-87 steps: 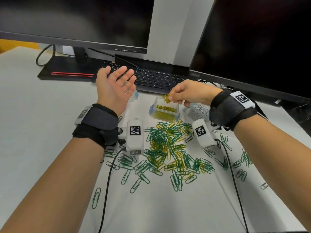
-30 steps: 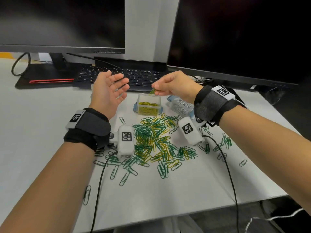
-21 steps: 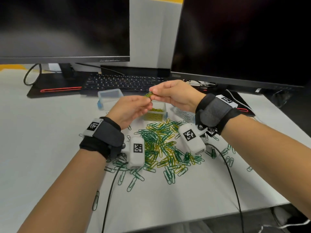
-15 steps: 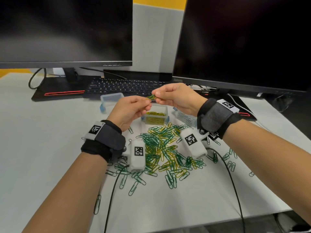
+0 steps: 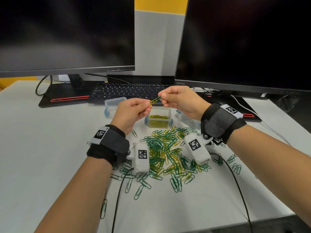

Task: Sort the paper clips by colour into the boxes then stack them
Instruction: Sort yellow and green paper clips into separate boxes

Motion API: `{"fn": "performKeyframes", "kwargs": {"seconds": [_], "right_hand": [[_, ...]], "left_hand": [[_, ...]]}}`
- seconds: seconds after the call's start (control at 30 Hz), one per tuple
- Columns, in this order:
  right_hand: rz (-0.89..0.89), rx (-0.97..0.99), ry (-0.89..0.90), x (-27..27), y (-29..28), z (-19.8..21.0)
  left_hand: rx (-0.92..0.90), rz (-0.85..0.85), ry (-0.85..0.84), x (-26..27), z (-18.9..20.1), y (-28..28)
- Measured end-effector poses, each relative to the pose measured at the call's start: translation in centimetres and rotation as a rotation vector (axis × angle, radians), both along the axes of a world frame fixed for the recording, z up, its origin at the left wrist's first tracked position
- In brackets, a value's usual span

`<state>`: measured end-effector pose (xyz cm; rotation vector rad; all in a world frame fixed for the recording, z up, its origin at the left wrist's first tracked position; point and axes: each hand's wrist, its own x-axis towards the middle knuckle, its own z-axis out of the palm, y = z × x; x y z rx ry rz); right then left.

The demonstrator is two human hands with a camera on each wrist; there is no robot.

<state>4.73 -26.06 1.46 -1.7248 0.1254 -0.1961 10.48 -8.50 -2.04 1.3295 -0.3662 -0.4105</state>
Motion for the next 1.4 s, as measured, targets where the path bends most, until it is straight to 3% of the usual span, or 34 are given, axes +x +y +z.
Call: {"fn": "performKeyframes", "kwargs": {"seconds": [0.37, 0.7, 0.97, 1.1, 1.23, 1.33, 1.4], "right_hand": [[0.002, -0.106, -0.032, -0.4, 0.1, 0.2], [0.136, -0.444, 0.015, -1.3, 2.7, 0.2], [0.036, -0.478, 0.095, -4.5, -1.4, 2.5], [0.093, -0.611, 0.263, -6.0, -2.3, 2.2], [0.194, -0.699, 0.486, -6.3, -3.0, 1.1], [0.134, -0.896, 0.505, -5.8, -3.0, -0.3], [0.130, -1.002, 0.512, -5.5, -2.3, -1.5]], "left_hand": [[-0.014, 0.051, 0.000, 0.1, -0.2, -0.3], [-0.109, 0.067, 0.116, 0.2, -0.7, -0.6], [0.050, 0.159, -0.103, -0.1, -1.3, -1.8], [0.131, 0.120, -0.168, -0.3, -1.4, -2.2], [0.069, 0.015, -0.040, -0.7, -0.7, -1.9], [-0.021, -0.067, 0.110, -1.0, -0.2, -1.6], [0.068, -0.127, 0.108, -1.1, 0.1, -1.4]]}}
